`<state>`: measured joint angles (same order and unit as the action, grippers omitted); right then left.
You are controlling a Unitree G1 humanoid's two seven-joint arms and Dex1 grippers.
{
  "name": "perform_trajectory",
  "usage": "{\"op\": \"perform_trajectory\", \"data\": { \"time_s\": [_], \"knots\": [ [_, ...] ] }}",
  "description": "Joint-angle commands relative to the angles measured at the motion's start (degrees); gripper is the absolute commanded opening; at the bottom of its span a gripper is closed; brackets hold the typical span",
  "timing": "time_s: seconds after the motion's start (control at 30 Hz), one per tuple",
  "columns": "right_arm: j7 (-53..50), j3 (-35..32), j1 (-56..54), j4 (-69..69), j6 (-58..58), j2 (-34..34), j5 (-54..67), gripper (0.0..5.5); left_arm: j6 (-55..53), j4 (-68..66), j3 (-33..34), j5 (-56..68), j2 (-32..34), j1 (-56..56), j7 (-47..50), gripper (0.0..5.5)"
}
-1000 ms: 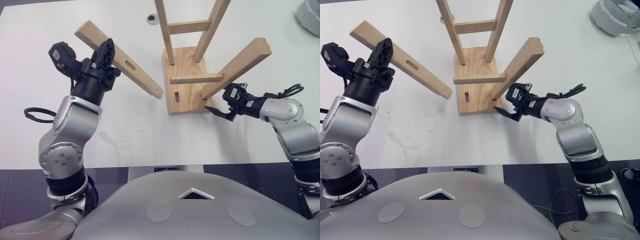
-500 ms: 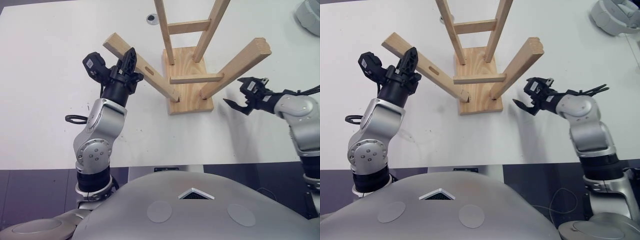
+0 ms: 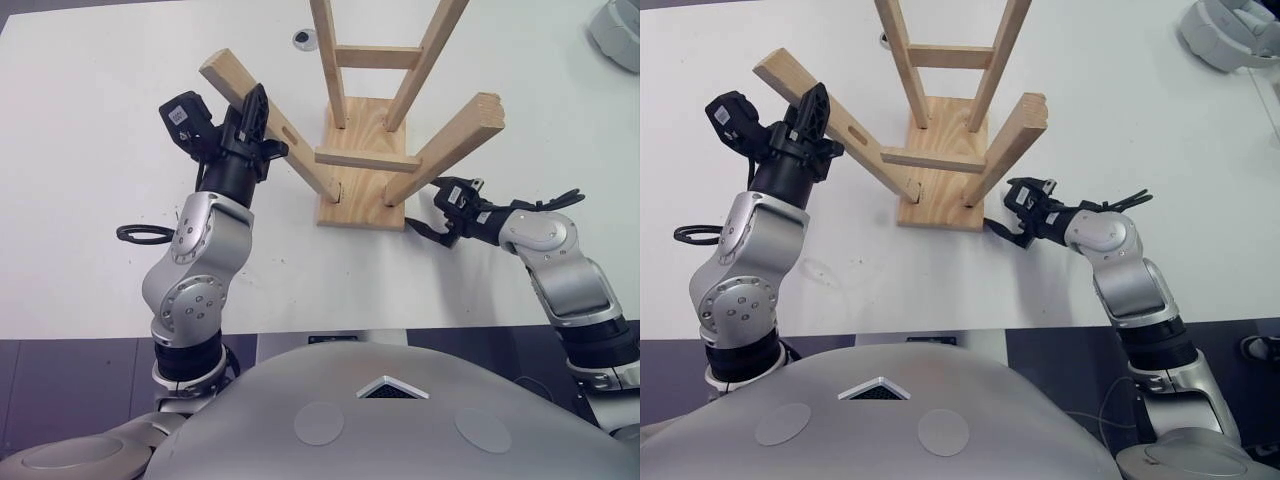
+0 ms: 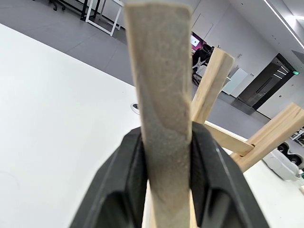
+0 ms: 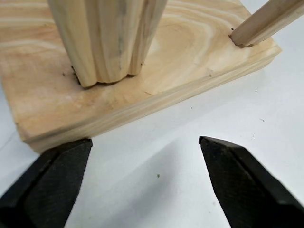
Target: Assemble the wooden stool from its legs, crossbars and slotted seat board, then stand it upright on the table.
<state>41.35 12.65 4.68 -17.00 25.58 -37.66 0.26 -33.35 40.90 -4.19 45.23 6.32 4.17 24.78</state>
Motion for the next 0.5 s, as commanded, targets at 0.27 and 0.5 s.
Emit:
{"op": "perform_trajectory", "data": {
  "time_s": [0.27,0.5],
  "knots": [
    [0.6,-1.3,0.1,-1.4,1.9,2.0,3.7,4.21,0.1,-1.2,-4.2,-10.3,-1.6,-1.3,-4.8,1.03],
    [0.5,-2.1,-0.4,-1.4,2.8,2.4,4.5,4.21,2.0,-3.2,-5.0,-13.4,-5.0,0.8,-7.7,1.03]
  ]
}}
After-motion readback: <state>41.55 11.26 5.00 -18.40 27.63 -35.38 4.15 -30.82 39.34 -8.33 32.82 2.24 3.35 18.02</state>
